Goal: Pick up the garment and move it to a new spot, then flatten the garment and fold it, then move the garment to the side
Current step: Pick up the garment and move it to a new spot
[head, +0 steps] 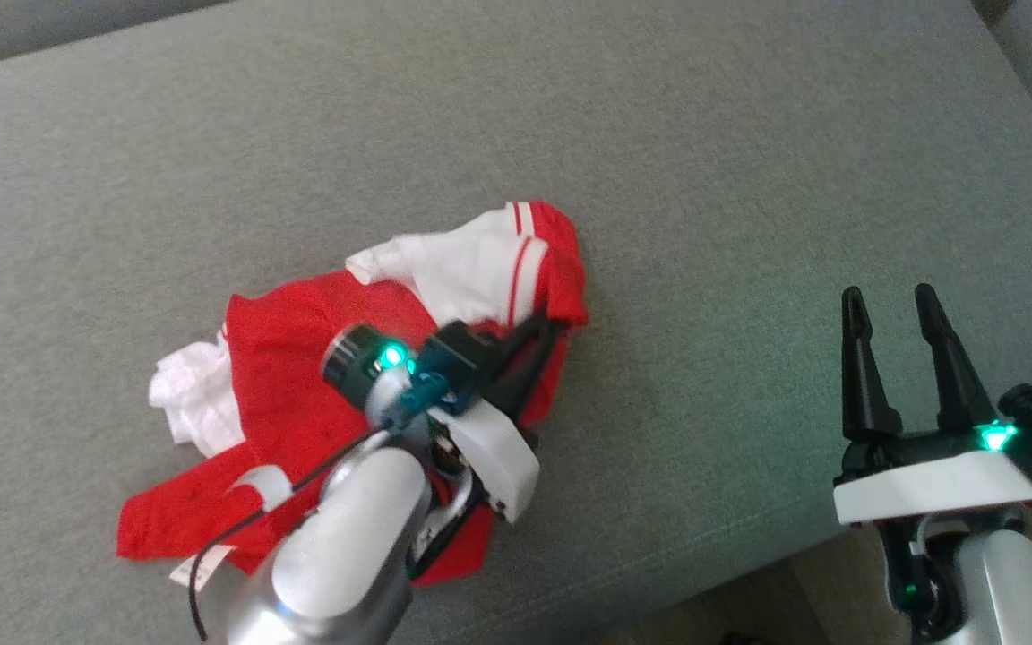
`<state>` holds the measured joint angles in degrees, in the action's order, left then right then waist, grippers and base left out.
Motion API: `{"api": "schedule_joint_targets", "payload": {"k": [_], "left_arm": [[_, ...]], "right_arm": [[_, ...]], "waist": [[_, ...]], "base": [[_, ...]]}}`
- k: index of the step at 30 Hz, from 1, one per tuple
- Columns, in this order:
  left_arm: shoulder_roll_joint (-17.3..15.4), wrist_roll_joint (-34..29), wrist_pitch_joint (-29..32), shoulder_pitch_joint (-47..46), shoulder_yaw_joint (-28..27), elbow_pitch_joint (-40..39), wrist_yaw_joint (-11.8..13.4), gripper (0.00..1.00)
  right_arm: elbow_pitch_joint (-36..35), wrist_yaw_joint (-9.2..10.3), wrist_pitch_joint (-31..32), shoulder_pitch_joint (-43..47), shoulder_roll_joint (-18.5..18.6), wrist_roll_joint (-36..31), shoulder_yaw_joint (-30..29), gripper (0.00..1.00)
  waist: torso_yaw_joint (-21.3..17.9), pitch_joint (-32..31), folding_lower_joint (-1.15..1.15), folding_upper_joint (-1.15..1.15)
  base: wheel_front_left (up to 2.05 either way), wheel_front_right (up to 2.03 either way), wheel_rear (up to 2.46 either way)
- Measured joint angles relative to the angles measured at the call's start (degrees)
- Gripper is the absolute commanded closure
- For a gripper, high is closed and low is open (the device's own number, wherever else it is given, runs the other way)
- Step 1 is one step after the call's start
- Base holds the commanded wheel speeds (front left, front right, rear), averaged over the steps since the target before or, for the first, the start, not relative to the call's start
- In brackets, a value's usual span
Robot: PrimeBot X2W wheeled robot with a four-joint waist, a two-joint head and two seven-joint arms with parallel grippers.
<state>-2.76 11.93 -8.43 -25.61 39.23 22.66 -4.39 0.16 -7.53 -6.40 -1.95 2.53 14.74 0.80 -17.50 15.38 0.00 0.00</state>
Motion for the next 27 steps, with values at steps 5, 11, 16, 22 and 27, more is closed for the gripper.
{"api": "schedule_joint_targets", "payload": {"k": [5,11,16,22,27], "left_arm": [[-0.04,2.8,0.15,-0.39,3.89,2.55,-1.24,0.0],[-0.02,3.98,-1.85,-0.44,5.12,2.47,-0.23,0.0],[-0.01,5.64,-4.36,1.05,2.25,-0.44,4.41,0.0],[-1.35,7.98,-5.79,6.06,-6.56,-5.15,11.85,0.0],[-4.45,8.4,-5.88,10.45,-13.27,-9.43,15.69,0.0]], "right_arm": [[1.63,-0.01,-0.77,-0.18,0.0,0.4,0.11,0.0],[2.31,-0.01,-0.83,-0.16,0.0,-0.46,0.12,0.0],[2.19,-0.01,-0.13,-0.12,0.0,-1.72,-0.12,0.0],[1.4,-0.01,1.72,0.26,0.01,-4.15,-1.04,0.0],[0.48,-0.01,2.98,1.53,0.02,-5.27,-1.16,0.0]], "waist": [[-0.07,0.44,0.0,0.0],[2.29,-1.62,0.0,0.0],[5.71,-4.12,0.0,0.0],[10.32,-7.44,0.0,0.0],[13.99,-10.22,0.0,0.0]], "base": [[0.0,0.0,0.0],[0.0,0.0,0.0],[0.0,0.0,0.0],[0.0,0.0,0.0],[0.0,0.0,0.0]]}}
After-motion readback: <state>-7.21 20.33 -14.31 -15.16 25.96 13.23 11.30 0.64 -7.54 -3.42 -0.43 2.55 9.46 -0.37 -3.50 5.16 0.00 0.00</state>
